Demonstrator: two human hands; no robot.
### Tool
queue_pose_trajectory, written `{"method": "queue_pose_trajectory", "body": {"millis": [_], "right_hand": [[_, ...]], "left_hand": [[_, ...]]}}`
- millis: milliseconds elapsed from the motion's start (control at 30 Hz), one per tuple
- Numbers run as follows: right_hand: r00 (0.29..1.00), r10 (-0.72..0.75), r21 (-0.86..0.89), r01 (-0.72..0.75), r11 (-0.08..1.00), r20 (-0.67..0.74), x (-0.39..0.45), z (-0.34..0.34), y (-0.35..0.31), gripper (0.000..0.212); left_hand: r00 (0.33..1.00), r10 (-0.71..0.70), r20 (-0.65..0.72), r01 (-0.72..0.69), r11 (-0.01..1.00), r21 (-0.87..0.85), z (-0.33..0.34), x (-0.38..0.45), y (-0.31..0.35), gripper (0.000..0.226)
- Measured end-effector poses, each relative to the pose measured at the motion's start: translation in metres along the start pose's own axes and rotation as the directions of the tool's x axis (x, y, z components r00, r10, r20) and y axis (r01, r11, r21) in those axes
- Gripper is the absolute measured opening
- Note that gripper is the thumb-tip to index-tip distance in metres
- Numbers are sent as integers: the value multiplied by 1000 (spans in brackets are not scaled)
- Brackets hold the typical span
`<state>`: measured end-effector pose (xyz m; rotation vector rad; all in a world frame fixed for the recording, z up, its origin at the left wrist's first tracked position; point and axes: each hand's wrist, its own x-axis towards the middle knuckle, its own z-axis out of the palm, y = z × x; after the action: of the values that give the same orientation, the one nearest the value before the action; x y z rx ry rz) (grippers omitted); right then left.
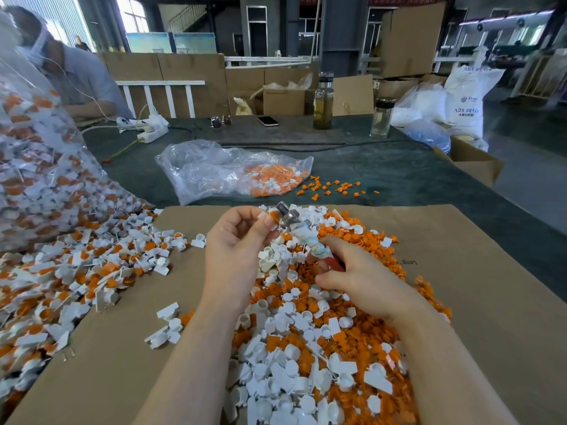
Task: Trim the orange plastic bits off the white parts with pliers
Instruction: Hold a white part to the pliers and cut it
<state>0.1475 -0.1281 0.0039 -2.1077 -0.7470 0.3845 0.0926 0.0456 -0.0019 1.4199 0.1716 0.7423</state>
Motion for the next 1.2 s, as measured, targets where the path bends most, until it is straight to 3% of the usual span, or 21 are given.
{"method": "queue_pose_trajectory", "body": {"millis": [233, 433, 667, 800, 900, 1000, 1067, 1200], "right_hand": [[998, -32, -164, 22, 986, -55, 3, 5, 3, 54], [989, -110, -183, 90, 979, -102, 2, 8, 1, 15], [989, -115, -224, 91, 970, -98, 6, 11, 0, 8], [986, -113, -272, 75, 959, -125, 8, 15, 5, 7], [971, -114, -316, 43, 948, -209, 11, 18, 10, 3], [951, -104, -342, -2, 940, -292, 15, 17, 14, 5], [931, -97, -329, -27, 944, -353, 17, 16, 17, 14], [893, -59, -349, -114, 930, -447, 19, 13, 21, 21]], "left_hand": [[1000, 0, 15, 0, 1000, -14, 1, 0, 1, 10], [1000, -1, -5, 0, 1000, -20, 3, -1, 1, 12], [999, -33, -39, 32, 999, -31, 3, 0, 1, 11], [979, -196, -57, 189, 975, -115, 2, 2, 0, 7], [900, -410, -148, 344, 877, -336, -10, 7, 1, 9], [731, -628, -266, 393, 707, -588, -32, 19, 2, 18], [639, -706, -305, 389, 639, -663, -46, 27, 1, 20], [579, -748, -325, 339, 583, -738, -62, 31, 2, 32]]}}
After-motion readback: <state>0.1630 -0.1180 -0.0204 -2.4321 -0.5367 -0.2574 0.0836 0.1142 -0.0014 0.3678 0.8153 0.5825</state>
